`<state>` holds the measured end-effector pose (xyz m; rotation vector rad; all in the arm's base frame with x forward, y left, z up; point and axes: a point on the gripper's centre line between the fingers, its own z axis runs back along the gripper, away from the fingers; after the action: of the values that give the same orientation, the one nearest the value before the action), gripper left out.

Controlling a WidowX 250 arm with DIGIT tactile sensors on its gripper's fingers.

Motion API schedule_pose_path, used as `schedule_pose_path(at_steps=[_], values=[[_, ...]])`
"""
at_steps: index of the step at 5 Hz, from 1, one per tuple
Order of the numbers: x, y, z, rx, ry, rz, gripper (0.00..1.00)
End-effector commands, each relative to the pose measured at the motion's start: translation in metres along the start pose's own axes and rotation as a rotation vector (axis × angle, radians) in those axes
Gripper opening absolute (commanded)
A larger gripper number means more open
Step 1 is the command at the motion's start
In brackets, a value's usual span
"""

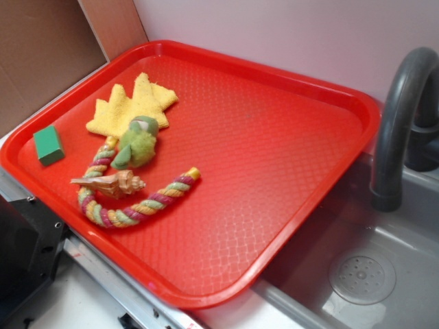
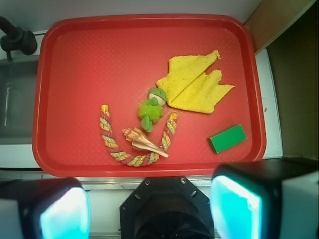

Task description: Grab the green block.

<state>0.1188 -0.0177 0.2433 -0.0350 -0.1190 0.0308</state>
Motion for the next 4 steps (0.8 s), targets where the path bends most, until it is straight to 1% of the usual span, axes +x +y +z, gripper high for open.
schedule_pose_path(at_steps=[1,2,3,4], values=[[0.000,0.000,0.000,0.000,0.000,0.000,1.00],[0.006,0.013,-0.012,-0.062,-0.026,0.258,1.00],[0.011,0.031,-0.033,-0.066,-0.055,0.509,1.00],[0.015,0.051,-0.073,-0.011,-0.066,0.754,1.00]])
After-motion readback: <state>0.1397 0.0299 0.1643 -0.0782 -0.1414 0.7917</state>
